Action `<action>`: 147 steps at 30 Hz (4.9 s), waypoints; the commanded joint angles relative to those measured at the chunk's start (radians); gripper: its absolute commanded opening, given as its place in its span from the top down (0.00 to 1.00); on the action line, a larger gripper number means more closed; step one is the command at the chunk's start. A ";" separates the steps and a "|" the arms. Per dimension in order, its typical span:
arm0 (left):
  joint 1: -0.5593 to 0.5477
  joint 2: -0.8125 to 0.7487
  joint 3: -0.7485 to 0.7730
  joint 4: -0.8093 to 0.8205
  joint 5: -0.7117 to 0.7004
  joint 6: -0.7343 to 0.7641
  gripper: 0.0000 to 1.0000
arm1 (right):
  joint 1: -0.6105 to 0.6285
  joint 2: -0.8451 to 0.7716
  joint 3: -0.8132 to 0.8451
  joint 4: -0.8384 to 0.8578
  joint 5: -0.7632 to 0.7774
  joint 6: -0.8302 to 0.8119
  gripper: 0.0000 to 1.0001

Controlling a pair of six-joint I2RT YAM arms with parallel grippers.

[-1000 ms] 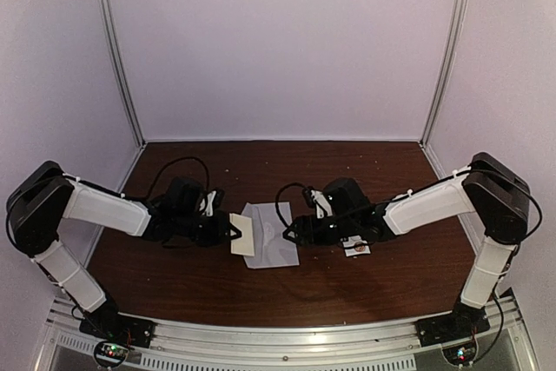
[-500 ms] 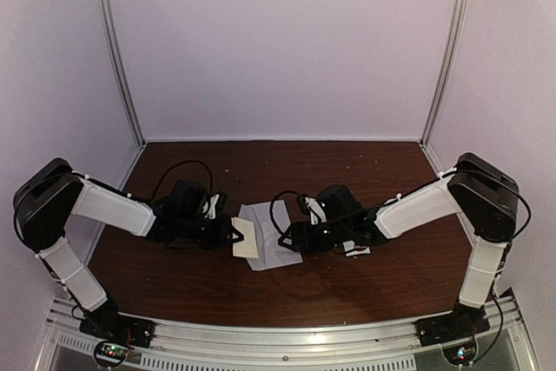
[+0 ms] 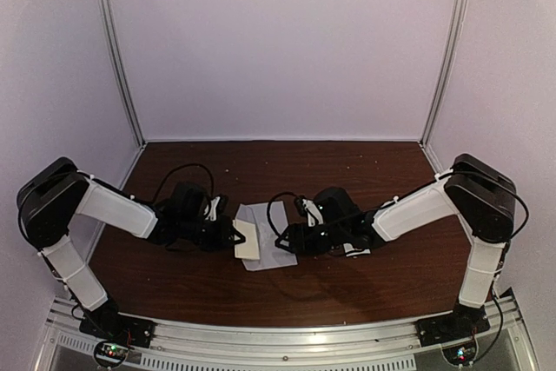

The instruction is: Place the letter into the envelope and seal it

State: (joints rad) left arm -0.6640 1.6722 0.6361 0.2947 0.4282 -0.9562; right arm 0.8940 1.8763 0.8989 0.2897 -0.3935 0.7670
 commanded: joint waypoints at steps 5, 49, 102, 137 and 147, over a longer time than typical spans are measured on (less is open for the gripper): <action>-0.008 0.020 -0.034 0.068 0.024 -0.031 1.00 | 0.012 0.032 0.007 -0.027 -0.001 0.015 0.29; -0.011 -0.050 -0.007 -0.121 -0.054 0.048 0.85 | 0.020 0.039 0.013 -0.040 0.009 0.017 0.30; -0.051 -0.015 0.086 -0.227 -0.088 0.112 1.00 | 0.048 0.078 0.049 -0.061 0.028 0.015 0.33; -0.085 0.113 0.135 -0.076 0.025 0.081 1.00 | 0.055 0.117 0.068 -0.023 -0.009 0.029 0.33; -0.106 0.109 0.178 -0.149 -0.023 0.116 1.00 | 0.057 0.113 0.067 -0.036 0.014 0.025 0.33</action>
State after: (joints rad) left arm -0.7532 1.8008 0.7837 0.1600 0.4221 -0.8726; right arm 0.9356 1.9541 0.9771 0.3237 -0.3862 0.7895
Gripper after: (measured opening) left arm 0.011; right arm 0.669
